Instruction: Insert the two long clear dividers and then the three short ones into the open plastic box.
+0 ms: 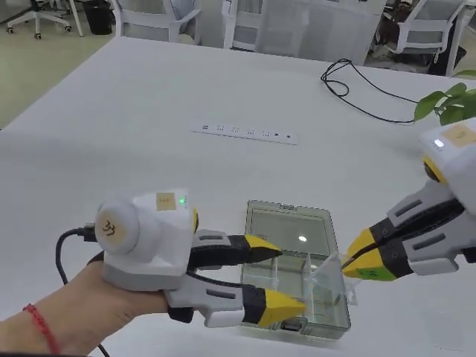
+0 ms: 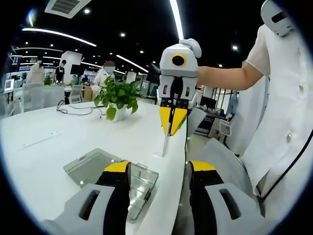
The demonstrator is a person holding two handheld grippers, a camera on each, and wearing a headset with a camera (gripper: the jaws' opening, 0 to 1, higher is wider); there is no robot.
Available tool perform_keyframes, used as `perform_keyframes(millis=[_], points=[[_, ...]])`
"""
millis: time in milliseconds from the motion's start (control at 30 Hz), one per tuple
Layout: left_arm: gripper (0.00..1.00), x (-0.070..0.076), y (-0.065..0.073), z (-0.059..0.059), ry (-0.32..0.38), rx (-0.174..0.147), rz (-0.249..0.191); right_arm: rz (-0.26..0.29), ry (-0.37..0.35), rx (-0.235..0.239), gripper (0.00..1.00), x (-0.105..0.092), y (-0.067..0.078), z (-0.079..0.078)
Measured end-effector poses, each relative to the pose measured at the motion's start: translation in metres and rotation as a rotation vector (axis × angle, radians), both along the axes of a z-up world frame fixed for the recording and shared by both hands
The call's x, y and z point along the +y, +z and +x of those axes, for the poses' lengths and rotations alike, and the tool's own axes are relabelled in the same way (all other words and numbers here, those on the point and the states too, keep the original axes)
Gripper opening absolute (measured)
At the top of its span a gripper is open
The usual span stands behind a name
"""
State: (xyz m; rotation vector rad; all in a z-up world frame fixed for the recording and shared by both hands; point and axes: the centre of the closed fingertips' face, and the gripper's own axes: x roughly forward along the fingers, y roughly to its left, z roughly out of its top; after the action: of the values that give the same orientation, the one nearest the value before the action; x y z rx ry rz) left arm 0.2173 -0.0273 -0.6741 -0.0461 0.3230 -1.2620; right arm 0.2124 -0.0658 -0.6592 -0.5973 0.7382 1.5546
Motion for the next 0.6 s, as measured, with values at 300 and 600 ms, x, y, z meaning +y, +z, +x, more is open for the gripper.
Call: perform_keyframes(millis=[300,600], points=[[0.74,0.016,-0.013,0.013,0.059,-0.024,0.041,-0.012,-0.024,-0.025,0.03,0.003,-0.012,0.016],[0.86,0.026,-0.027,0.018,0.075,-0.027,0.087,-0.021,-0.053,-0.026,0.03,0.008,-0.029,0.031]])
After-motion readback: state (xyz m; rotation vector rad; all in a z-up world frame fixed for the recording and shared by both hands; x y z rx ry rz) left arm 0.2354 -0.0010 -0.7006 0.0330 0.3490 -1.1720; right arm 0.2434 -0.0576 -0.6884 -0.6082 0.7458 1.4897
